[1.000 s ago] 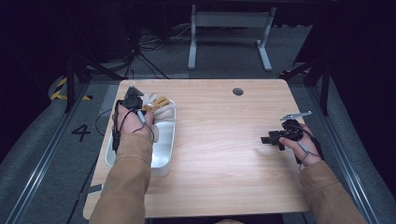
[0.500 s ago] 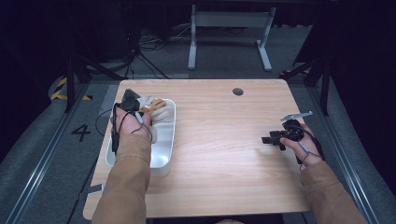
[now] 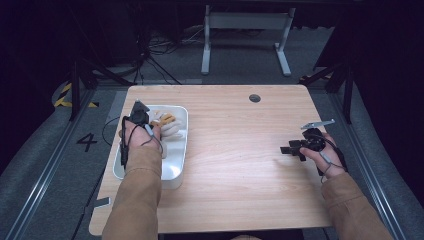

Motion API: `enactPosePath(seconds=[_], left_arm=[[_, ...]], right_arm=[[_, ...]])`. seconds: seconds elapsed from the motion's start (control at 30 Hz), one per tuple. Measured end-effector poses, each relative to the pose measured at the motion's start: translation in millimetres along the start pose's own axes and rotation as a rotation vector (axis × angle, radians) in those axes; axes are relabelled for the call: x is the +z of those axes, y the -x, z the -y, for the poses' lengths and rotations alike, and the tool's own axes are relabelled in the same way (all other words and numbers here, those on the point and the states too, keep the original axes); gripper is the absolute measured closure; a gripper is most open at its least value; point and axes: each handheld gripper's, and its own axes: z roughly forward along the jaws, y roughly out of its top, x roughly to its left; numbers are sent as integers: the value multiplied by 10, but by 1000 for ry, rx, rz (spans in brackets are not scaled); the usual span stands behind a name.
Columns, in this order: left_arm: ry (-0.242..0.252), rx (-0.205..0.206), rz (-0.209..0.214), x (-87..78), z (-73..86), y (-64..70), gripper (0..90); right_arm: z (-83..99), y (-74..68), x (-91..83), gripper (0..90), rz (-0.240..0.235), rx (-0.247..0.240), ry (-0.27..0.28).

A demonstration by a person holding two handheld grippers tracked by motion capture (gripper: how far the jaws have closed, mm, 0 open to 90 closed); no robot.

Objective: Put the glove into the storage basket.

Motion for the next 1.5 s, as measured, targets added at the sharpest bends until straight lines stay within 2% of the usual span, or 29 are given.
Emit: enactPosePath(seconds=[0.23, 0.7, 0.77, 1.2, 1.5], left_arm=[[-34, -16, -3, 146, 20, -42, 733], [-84, -2, -28, 372, 47, -49, 734], [-85, -9, -30, 404, 51, -50, 734], [-147, 8, -46, 506, 54, -55, 724], [-180, 3, -62, 584, 72, -78, 716]], right_arm=[[3, 7, -2, 389, 1, 5, 0], [9, 22, -6, 387, 2, 8, -1], [11, 24, -3, 386, 1, 7, -2], [28, 38, 4, 380, 0, 10, -10], [40, 48, 2, 375, -1, 17, -11]])
